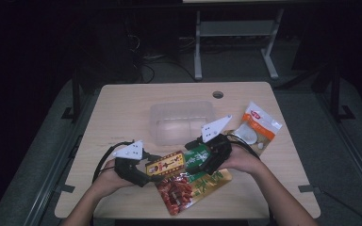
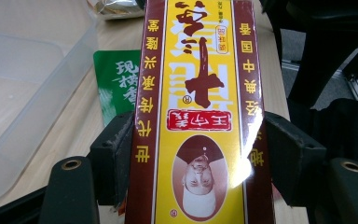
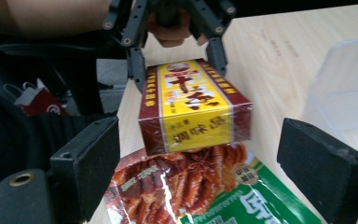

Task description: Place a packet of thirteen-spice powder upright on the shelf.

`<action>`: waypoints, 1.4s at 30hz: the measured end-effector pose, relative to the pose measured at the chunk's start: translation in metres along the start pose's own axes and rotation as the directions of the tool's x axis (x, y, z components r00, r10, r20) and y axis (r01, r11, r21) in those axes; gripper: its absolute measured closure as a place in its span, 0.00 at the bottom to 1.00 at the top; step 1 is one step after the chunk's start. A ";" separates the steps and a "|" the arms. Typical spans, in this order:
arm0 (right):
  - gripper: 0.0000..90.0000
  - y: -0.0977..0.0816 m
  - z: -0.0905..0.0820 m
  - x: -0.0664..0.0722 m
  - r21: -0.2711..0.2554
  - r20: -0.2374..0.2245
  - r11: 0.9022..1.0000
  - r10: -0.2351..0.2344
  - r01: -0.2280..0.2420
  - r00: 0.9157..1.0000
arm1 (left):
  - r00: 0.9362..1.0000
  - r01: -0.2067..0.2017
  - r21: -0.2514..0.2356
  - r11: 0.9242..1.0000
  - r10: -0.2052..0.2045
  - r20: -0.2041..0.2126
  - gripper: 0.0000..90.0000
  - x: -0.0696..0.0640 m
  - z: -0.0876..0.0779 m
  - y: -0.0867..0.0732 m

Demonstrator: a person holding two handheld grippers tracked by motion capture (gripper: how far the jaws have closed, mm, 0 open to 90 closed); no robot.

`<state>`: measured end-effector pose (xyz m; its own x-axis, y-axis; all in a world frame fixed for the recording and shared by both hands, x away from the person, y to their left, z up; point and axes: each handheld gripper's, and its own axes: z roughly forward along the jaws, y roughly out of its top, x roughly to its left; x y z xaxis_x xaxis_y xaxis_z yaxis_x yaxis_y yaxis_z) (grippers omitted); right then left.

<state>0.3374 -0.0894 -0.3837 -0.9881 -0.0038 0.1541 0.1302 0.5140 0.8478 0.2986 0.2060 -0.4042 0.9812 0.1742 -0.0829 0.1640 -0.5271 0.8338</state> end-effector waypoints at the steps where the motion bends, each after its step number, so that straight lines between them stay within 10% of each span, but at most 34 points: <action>1: 0.15 0.000 0.002 -0.001 0.004 0.001 1.000 -0.012 0.012 1.000 | 1.000 0.001 -0.005 1.000 -0.001 0.003 0.35 0.000 0.000 0.000; 42: 0.36 0.004 0.008 0.007 0.043 -0.026 0.998 -0.037 0.039 0.999 | 0.996 0.004 -0.043 0.999 0.000 0.088 0.35 0.002 0.013 -0.003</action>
<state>0.3299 -0.0808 -0.3835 -0.9898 -0.0453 0.1353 0.0884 0.5502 0.8304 0.3010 0.1975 -0.4141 0.9863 0.1004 -0.1311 0.1637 -0.4897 0.8564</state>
